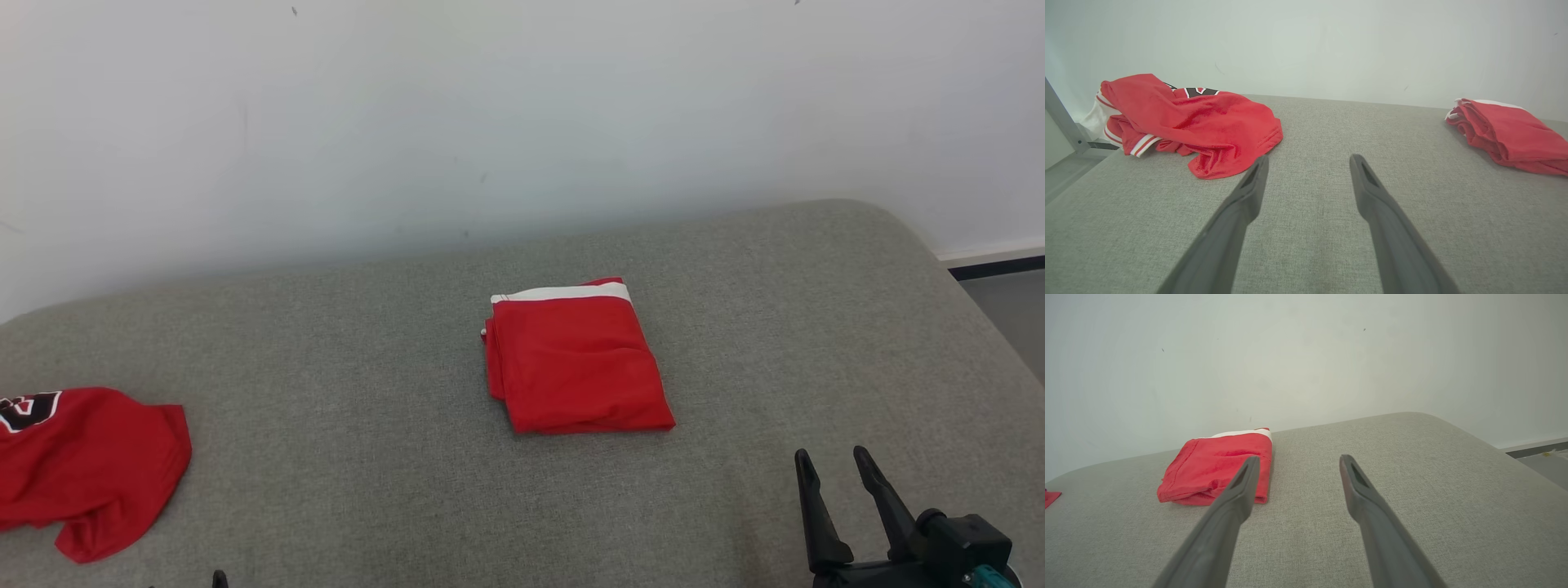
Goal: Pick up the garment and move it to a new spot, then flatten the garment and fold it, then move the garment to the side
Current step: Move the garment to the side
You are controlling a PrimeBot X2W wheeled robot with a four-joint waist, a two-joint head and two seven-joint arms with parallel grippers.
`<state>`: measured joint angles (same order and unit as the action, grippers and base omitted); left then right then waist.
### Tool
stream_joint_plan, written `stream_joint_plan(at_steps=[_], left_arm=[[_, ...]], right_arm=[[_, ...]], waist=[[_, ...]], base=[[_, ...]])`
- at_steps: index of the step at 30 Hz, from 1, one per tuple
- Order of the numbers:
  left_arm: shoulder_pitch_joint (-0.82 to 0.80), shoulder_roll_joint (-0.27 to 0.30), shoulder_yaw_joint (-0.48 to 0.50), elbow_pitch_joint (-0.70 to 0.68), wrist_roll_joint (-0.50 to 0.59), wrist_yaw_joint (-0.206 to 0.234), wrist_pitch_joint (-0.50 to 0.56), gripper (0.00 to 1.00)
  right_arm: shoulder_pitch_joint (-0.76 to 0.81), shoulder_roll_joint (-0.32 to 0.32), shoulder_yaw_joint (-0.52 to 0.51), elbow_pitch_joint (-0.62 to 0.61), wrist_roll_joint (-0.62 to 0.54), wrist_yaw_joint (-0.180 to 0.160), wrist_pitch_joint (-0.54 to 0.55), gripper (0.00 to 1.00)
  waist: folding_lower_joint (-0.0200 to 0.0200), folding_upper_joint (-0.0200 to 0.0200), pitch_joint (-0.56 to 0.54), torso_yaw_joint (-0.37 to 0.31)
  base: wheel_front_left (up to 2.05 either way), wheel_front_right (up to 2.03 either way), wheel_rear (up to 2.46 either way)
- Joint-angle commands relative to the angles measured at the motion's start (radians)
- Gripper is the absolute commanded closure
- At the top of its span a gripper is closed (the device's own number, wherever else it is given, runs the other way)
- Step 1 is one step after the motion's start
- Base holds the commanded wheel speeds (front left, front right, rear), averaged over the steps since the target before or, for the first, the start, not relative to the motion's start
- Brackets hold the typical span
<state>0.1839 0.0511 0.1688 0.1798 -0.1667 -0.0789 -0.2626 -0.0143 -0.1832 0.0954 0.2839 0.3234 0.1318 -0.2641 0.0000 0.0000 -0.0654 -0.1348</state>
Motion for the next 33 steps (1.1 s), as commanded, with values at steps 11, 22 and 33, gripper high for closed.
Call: stream_joint_plan(at_steps=[11, 22, 33], left_arm=[[-0.007, -0.001, -0.024, -0.010, 0.005, 0.011, -0.003, 0.00], [-0.013, -0.001, -0.029, -0.028, 0.007, 0.005, -0.003, 0.00], [-0.075, -0.001, -0.101, -0.075, 0.031, 0.000, -0.003, 0.00]], right_arm=[[-0.012, 0.006, 0.011, -0.009, 0.004, -0.002, 0.000, 0.00], [-0.096, 0.000, 0.037, 0.017, 0.086, -0.002, 0.097, 0.00], [-0.420, -0.006, -0.025, 0.183, 0.173, -0.002, 0.705, 0.00]], waist=[[0.0000, 0.0000, 0.016, 0.006], [0.0000, 0.0000, 0.029, 0.012], [0.0000, 0.0000, 0.130, 0.094]], base=[[0.00, 0.00, 0.00], [0.00, 0.00, 0.00], [0.00, 0.00, 0.00]])
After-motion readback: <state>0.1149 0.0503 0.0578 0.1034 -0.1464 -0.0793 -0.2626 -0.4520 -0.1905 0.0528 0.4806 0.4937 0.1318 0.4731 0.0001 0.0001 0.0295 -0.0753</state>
